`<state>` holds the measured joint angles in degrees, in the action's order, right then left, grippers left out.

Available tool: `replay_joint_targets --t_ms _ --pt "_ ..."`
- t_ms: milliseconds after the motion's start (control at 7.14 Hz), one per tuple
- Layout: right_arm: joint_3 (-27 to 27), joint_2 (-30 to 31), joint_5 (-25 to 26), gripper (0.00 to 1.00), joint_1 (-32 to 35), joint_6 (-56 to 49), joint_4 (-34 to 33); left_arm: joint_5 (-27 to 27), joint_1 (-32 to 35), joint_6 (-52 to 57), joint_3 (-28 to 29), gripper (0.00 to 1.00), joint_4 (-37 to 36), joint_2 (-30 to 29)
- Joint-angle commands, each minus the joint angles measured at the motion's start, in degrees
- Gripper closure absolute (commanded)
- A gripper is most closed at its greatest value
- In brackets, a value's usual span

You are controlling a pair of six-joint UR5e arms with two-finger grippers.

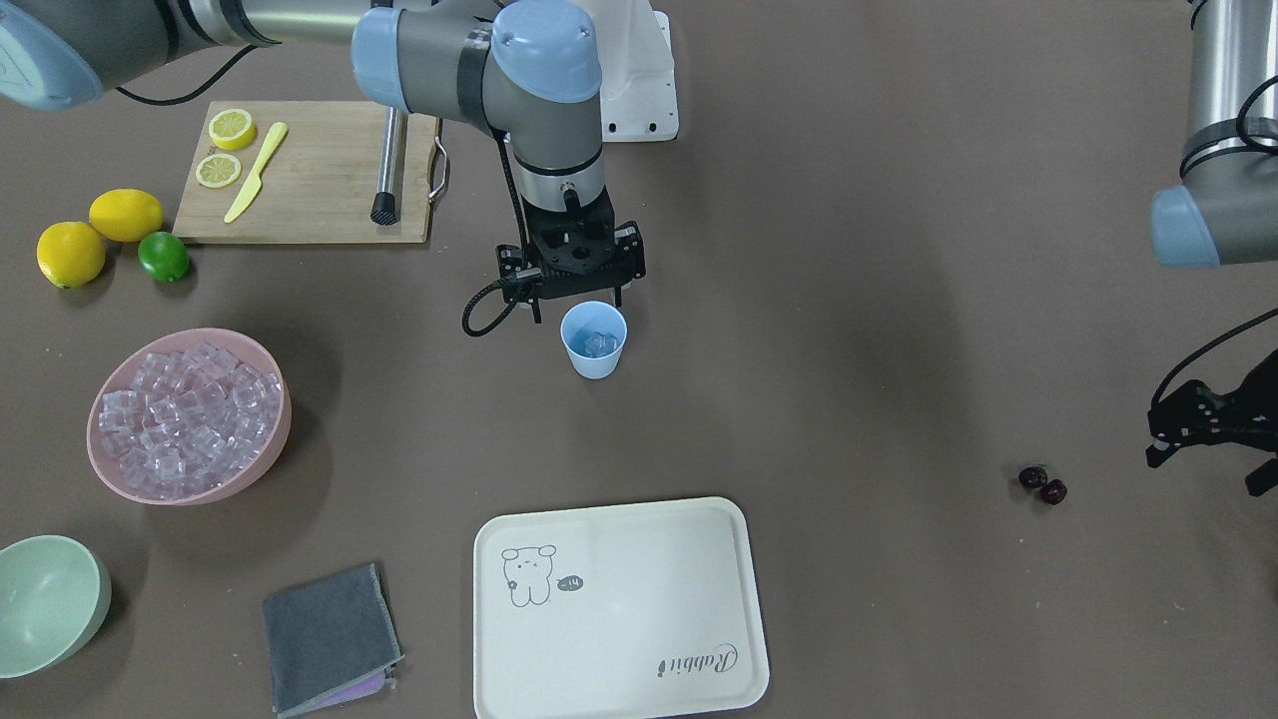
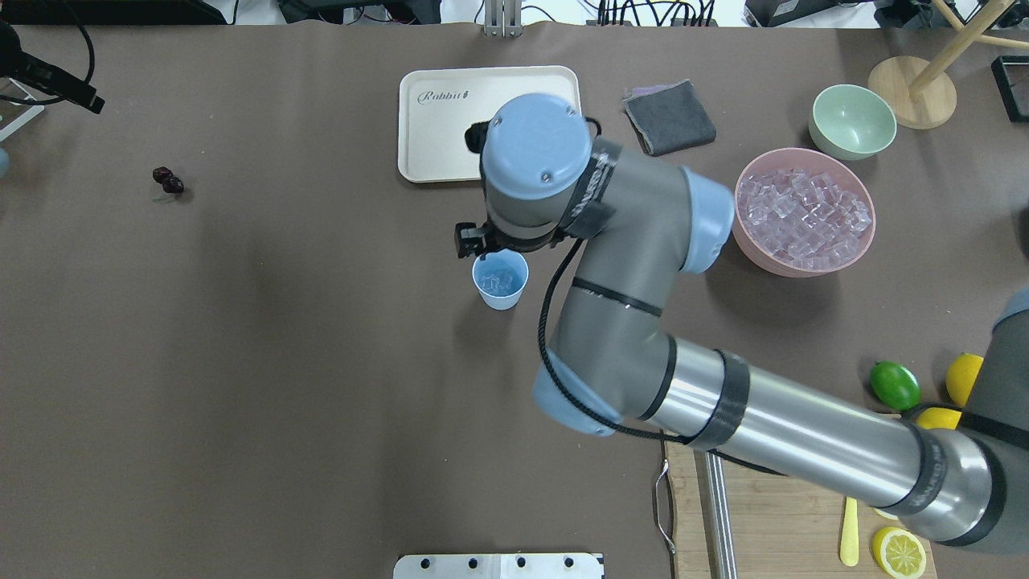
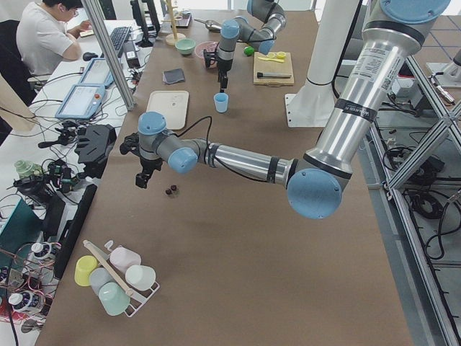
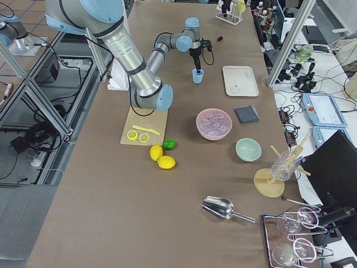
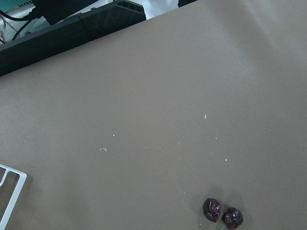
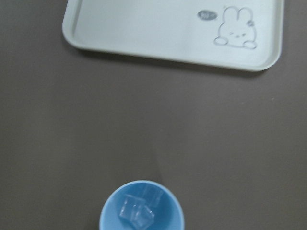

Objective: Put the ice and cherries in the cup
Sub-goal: 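Withdraw the right arm while the left gripper grasps the dark cherries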

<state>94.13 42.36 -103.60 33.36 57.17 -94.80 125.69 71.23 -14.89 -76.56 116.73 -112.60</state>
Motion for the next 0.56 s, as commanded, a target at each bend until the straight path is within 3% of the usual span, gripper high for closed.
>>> replay_joint_targets --t_ms 0,140,280,420 --pt "10.06 11.18 -13.55 0.02 14.71 -9.45 -0.38 0.08 -2.32 -2.59 3.25 0.02 2.61 -0.87" --pt "11.93 16.91 -22.08 0.02 24.81 -19.37 -0.38 -0.1 -5.71 -3.91 4.73 0.02 4.19 -0.7" --pt "13.0 22.27 -27.3 0.02 31.26 -28.6 -0.3 -0.97 -6.88 -6.53 6.14 0.02 7.95 -0.61" --pt "13.01 26.07 -28.22 0.02 34.98 -36.01 -0.3 -2.98 -8.37 -6.64 6.76 0.02 8.51 -0.08"
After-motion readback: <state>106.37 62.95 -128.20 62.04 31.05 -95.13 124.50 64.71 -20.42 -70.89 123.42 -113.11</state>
